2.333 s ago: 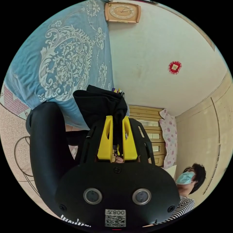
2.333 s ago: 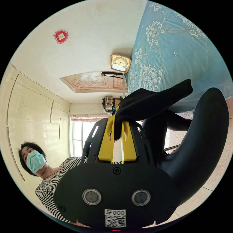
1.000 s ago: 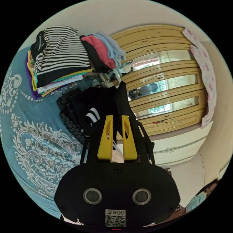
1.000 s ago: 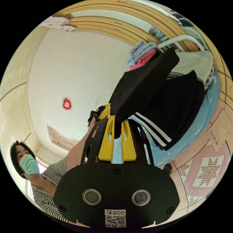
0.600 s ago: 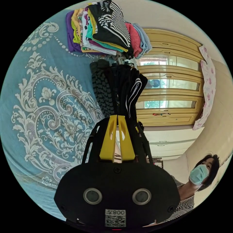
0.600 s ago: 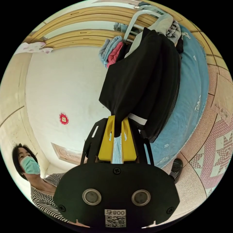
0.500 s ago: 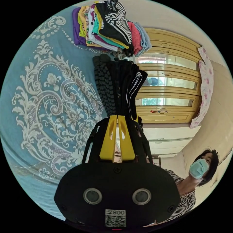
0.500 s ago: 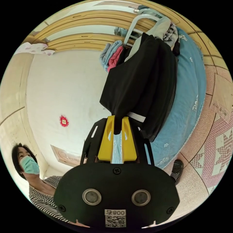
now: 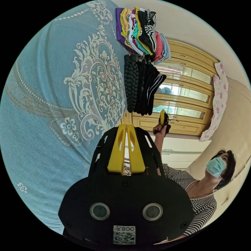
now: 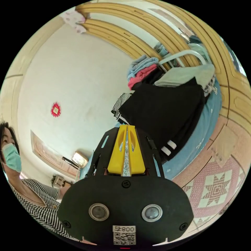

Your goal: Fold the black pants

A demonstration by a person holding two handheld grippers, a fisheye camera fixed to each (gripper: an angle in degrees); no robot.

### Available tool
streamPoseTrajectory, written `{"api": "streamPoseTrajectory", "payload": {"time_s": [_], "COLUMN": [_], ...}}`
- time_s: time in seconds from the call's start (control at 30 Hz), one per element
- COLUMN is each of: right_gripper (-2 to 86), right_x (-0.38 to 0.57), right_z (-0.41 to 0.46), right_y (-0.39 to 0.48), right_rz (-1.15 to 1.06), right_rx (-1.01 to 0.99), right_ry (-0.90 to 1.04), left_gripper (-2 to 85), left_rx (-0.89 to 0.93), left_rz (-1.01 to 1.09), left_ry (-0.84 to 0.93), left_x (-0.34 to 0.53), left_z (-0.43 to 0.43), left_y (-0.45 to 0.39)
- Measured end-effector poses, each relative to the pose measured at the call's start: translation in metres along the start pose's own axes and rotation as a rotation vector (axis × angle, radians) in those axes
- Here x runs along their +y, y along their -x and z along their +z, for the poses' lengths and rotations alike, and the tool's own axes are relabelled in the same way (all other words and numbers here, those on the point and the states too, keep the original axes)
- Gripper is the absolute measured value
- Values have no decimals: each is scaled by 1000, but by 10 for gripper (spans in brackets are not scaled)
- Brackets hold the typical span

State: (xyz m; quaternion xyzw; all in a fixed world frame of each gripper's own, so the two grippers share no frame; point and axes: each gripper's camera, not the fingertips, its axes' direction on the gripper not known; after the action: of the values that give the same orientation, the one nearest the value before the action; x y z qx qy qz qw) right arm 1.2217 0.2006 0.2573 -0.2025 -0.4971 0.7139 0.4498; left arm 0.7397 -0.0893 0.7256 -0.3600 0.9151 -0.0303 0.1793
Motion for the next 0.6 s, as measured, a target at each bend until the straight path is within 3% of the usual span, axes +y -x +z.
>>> {"api": "streamPoseTrajectory", "payload": {"time_s": [0.13,0.3,0.6], "right_gripper": [1,0,0], "right_x": [-57,-105,-110], "right_z": [43,112,144], "right_y": [54,107,153], "right_rz": [-99,-174,-147], "right_rx": [86,346,365], "right_ry": [92,217,264], "left_gripper": [3,2,2], "left_rx": [-4,10,-63], "left_rz": [103,216,318], "left_ry": [37,115,189], "left_x": [-29,-68,-95], "left_z": [-13,-16,-29], "left_y": [29,64,129]}}
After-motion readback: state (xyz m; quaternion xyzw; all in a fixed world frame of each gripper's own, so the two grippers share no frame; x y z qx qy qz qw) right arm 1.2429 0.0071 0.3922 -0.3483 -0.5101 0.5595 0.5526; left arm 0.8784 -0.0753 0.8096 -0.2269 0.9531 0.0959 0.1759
